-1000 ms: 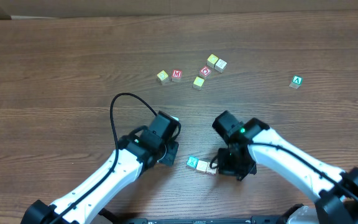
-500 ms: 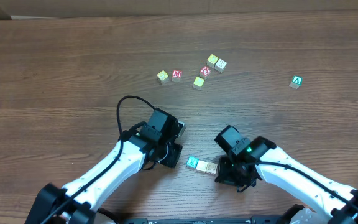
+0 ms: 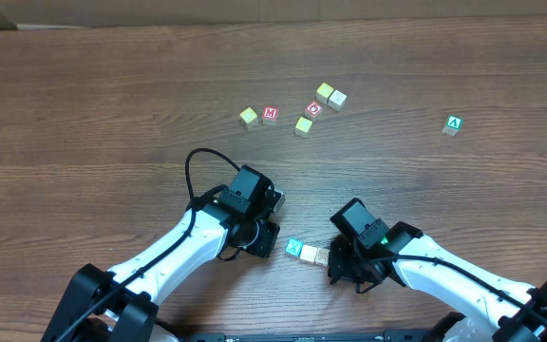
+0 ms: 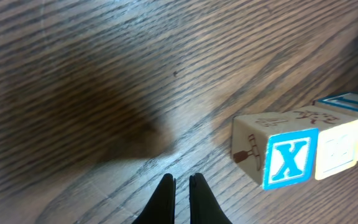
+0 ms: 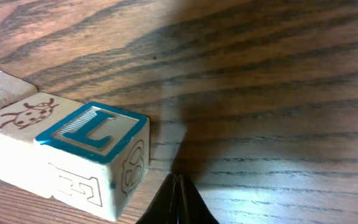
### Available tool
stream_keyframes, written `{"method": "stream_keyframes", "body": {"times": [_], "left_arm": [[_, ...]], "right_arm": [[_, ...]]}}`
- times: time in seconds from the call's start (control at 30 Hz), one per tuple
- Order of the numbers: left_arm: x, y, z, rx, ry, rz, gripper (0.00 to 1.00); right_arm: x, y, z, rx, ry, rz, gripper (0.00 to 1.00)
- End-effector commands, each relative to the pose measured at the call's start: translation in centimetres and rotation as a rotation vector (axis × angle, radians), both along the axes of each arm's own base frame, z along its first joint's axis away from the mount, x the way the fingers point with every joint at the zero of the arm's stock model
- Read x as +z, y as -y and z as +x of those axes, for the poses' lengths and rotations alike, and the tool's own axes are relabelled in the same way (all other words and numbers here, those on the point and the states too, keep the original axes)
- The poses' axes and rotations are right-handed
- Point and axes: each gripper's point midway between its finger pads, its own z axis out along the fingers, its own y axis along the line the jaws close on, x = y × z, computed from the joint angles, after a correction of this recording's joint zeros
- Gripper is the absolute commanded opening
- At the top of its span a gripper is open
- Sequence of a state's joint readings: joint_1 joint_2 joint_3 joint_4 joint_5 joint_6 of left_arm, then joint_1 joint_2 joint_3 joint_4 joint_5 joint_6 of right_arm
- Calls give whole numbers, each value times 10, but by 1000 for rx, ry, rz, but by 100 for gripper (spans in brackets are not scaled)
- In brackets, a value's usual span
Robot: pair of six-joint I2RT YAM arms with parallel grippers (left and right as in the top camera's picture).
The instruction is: Flip 3 blocks
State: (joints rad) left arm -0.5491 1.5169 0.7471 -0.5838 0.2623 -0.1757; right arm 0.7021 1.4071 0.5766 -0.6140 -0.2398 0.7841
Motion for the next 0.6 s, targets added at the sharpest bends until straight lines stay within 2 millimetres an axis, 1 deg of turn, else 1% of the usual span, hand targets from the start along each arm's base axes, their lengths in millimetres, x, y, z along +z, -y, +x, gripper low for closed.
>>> {"method": "stream_keyframes", "body": {"times": [0.0, 0.1, 0.37, 0.43, 0.57], "left_arm": [[4, 9, 1, -28, -5, -47, 4], [5, 9, 1, -29, -7, -51, 4], [4, 9, 0, -29, -10, -50, 4], [4, 9, 0, -29, -10, -50, 4], [4, 9, 0, -25, -11, -50, 4]], "right_arm": [[-3, 1, -2, 18, 4, -2, 4], [-2, 0, 1, 21, 19, 3, 4], [2, 6, 24, -52, 57, 17, 4], [5, 2, 29, -70, 52, 58, 4], [12, -10, 33, -66, 54, 140, 4]]}}
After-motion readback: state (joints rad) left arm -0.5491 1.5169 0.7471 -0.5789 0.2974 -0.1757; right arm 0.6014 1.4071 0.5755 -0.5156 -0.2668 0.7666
